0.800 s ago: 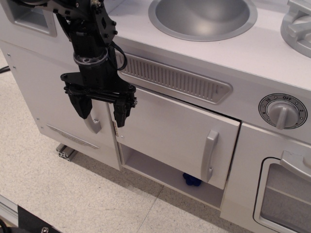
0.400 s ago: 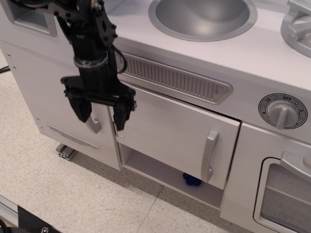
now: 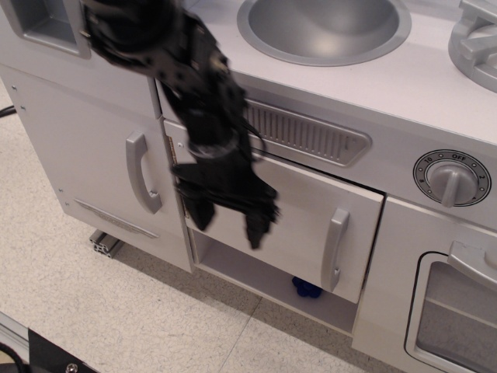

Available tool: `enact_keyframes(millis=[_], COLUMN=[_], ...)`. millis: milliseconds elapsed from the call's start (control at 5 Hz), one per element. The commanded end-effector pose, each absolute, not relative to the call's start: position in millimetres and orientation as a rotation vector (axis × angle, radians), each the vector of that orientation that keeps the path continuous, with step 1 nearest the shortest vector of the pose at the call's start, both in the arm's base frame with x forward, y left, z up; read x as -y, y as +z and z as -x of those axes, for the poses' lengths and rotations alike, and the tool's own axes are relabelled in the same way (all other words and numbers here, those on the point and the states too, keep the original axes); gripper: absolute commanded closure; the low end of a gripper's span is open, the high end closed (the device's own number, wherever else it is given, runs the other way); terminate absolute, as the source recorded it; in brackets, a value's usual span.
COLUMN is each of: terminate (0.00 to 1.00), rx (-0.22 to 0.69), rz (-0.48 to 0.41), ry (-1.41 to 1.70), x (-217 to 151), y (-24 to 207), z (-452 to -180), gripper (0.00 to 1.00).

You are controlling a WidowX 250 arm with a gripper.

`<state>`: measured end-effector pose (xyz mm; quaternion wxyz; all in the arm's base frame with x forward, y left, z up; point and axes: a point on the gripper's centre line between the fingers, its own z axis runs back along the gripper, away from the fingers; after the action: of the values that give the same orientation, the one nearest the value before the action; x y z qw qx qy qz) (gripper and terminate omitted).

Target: Open cabinet

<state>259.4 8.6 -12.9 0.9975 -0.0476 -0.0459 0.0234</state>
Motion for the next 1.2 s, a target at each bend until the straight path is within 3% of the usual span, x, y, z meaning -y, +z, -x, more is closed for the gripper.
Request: enact_keyframes(millis=[0,400,800,1000], terminate=[0.0,0.0,0.0,0.0], rx=[0.264,0.336,0.37,0.384], rz=[0.132,0.12,0.102,0.131], ry=[-0.024,0.039,0.087,0.098], x=[37,68,68,70], y=[-14,-23,-35,-34], z=[-277,-296,-312,-312], gripper=[0.0,0.0,0.0,1.0])
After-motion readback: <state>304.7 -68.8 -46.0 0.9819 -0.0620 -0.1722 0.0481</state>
